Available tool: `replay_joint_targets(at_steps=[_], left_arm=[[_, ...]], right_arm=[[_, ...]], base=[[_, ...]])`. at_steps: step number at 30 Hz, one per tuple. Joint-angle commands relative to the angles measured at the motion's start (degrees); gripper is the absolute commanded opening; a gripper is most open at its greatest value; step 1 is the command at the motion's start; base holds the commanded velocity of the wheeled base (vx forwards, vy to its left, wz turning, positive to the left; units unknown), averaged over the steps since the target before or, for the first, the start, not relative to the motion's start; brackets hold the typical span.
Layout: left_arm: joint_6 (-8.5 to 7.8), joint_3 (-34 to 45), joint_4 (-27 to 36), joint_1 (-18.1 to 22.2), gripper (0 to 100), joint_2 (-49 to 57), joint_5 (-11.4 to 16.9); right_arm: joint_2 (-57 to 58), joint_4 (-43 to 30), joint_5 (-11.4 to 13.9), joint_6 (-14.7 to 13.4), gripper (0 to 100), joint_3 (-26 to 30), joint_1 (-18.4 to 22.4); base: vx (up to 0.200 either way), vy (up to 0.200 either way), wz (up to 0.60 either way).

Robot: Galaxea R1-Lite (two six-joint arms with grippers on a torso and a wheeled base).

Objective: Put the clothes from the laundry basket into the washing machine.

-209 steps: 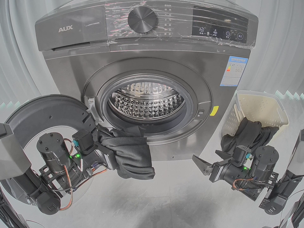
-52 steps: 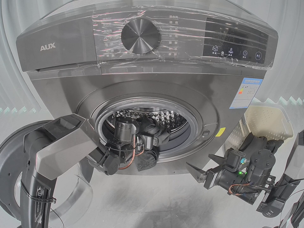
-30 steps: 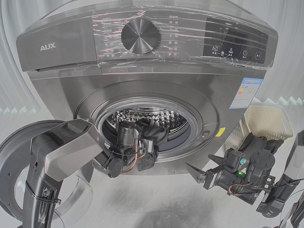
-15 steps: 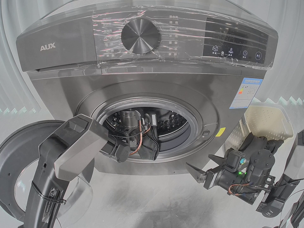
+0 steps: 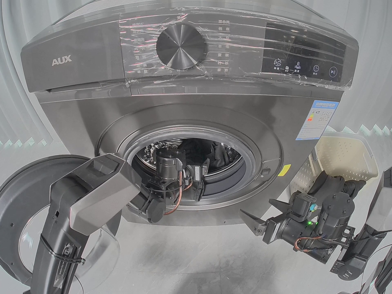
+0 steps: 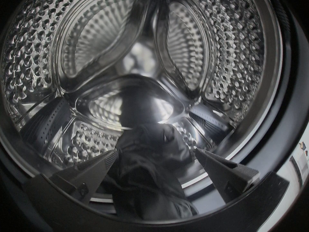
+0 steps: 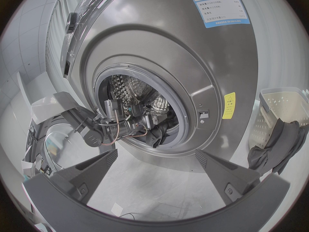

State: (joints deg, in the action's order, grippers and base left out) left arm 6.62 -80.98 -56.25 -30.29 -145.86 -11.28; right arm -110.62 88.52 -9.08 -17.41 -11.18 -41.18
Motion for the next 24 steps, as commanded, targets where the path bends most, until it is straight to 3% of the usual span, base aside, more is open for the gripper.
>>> replay_joint_targets(at_steps=[1,5,16,17,24], left_arm=[[-0.99,8.03,0.09,-0.73,100,4.00,0.73],[-1.87,10.76,-0.18,-1.00,100,3.83,1.43],[-2.31,10.58,-2.02,-1.17,100,0.31,1.52],[-2.49,10.32,-2.20,-1.00,0,-0.04,1.52],[-2.49,10.14,-2.29,-0.91,0,-0.13,1.61]], right_arm=[[-0.04,0.08,-0.06,0.01,100,0.02,-0.22],[-0.04,-0.01,-0.06,0.01,100,0.02,-0.30],[-0.04,0.08,-0.06,0.01,100,0.10,-0.30],[-0.04,-0.01,-0.06,0.01,100,0.10,-0.30],[-0.04,-0.01,-0.06,0.01,100,0.10,-0.22]], base=[[0.000,0.000,0.00],[0.000,0.000,0.00],[0.000,0.000,0.00],[0.000,0.000,0.00],[0.000,0.000,0.00]])
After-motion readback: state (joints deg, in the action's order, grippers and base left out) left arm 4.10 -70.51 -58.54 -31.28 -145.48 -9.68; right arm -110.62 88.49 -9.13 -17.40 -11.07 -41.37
